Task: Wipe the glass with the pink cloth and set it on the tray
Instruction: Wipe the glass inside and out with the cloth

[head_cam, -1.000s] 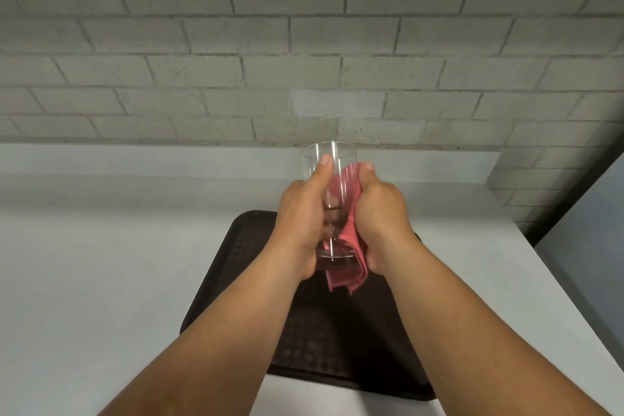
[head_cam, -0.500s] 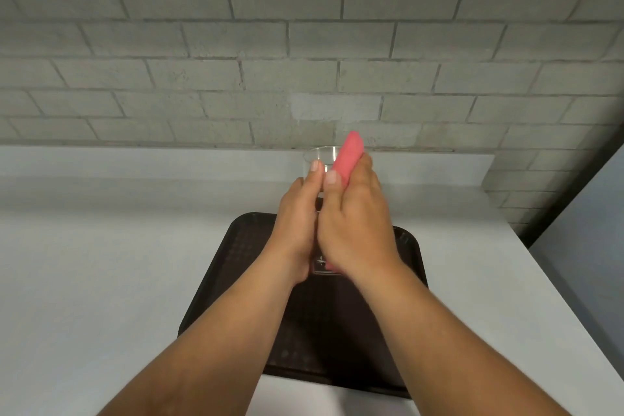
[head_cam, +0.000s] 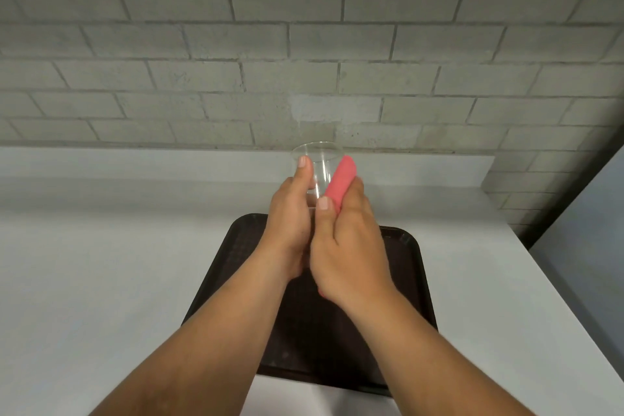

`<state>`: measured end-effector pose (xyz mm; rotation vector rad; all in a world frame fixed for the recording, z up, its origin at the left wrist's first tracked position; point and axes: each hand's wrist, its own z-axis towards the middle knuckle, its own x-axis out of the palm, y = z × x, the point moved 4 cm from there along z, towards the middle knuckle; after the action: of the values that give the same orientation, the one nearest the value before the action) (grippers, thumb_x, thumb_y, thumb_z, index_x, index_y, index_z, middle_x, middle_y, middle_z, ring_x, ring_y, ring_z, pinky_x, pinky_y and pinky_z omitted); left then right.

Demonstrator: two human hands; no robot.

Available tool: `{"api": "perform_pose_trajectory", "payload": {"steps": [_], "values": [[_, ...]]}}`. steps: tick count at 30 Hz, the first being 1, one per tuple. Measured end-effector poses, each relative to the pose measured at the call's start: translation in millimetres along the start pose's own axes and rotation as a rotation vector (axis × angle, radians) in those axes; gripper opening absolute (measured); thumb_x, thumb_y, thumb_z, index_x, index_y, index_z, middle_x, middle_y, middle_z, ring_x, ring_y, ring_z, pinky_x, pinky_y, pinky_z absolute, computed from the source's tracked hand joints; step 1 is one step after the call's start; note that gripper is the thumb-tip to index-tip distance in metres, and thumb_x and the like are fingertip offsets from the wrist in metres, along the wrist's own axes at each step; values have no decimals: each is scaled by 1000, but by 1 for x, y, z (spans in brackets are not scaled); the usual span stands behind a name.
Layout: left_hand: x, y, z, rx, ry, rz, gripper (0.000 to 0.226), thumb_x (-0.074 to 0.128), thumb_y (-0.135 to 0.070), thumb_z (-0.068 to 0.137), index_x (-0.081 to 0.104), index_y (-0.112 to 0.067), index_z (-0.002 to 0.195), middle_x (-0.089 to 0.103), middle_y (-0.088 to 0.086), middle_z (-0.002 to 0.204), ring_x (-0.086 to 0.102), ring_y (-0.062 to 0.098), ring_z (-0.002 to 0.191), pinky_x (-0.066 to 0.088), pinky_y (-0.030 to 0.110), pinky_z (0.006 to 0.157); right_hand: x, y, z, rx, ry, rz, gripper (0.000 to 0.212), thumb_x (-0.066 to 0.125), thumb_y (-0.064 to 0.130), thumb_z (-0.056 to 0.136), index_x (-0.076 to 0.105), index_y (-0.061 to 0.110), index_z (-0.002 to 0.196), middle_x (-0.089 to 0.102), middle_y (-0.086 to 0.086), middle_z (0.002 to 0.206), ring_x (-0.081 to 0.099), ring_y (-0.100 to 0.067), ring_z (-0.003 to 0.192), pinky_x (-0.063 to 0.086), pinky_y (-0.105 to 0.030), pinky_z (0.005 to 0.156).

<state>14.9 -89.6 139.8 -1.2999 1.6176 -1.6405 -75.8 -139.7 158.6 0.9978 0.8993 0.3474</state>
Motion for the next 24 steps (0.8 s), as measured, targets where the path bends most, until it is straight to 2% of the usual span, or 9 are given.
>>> {"api": "perform_pose_trajectory", "payload": {"steps": [3, 6, 8, 10, 14, 16, 19, 21, 24], "values": [[6, 1, -6, -14, 79, -4, 74, 46, -71, 101, 76, -7, 123, 77, 27, 123, 75, 39, 119, 57, 52, 106, -9, 10, 18, -37, -46, -24, 67, 34, 45, 106, 17, 13, 163, 38, -9, 164, 39, -25, 148, 39, -41, 116], [7, 2, -5, -23, 121, -72, 62, 46, -71, 99, 87, -28, 81, 84, 11, 90, 83, 27, 82, 65, 40, 66, -23, 5, 39, 81, -78, 189, 47, 31, 51, 105, 63, 23, 125, 71, 5, 105, 68, -16, 100, 51, -28, 79], [7, 2, -4, 10, 129, -78, 65, 45, -71, 99, 86, -28, 74, 80, 5, 74, 78, 18, 63, 61, 31, 53, -25, -6, 47, 254, -30, 428, 57, 32, 56, 104, 73, 18, 91, 77, -5, 82, 75, -25, 81, 58, -38, 75], [6, -1, -5, 44, 117, -61, 67, 45, -73, 99, 86, -27, 73, 76, 4, 70, 72, 15, 57, 57, 28, 49, -24, -13, 41, 398, 14, 601, 61, 35, 53, 105, 76, 15, 81, 79, -8, 71, 78, -27, 69, 61, -42, 68], [2, -6, -5, 28, 32, -45, 61, 53, -75, 96, 74, -18, 90, 78, 5, 73, 71, 18, 56, 56, 29, 48, -12, -23, 17, 358, 34, 485, 59, 30, 52, 107, 77, 22, 87, 81, -7, 77, 78, -21, 69, 63, -42, 72], [0, -3, -1, 24, 3, 14, 58, 51, -72, 100, 68, -16, 101, 80, -2, 70, 74, 13, 56, 56, 26, 46, -8, -17, 6, 188, -6, 271, 53, 26, 54, 106, 70, 28, 118, 80, -5, 98, 76, -17, 87, 61, -45, 87], [1, 0, -1, -1, 8, 74, 59, 50, -72, 100, 65, -15, 101, 78, 2, 82, 75, 9, 62, 57, 26, 55, -2, -6, 6, 20, -26, 68, 61, 29, 48, 106, 31, 20, 159, 57, -6, 147, 57, -21, 132, 49, -44, 108], [1, 1, -2, -12, 28, 50, 58, 51, -71, 100, 66, -15, 97, 74, 7, 87, 75, 13, 63, 57, 29, 55, -7, -3, 15, 4, -58, 87, 57, 30, 48, 106, 38, 18, 154, 61, -5, 140, 58, -24, 130, 51, -40, 103], [5, 0, -5, -2, 94, -44, 57, 52, -67, 101, 78, -22, 78, 73, 1, 64, 72, 15, 50, 55, 27, 44, -15, -12, 33, 167, -47, 333, 52, 30, 56, 105, 70, 24, 114, 76, 0, 102, 72, -21, 100, 58, -39, 87]]}}
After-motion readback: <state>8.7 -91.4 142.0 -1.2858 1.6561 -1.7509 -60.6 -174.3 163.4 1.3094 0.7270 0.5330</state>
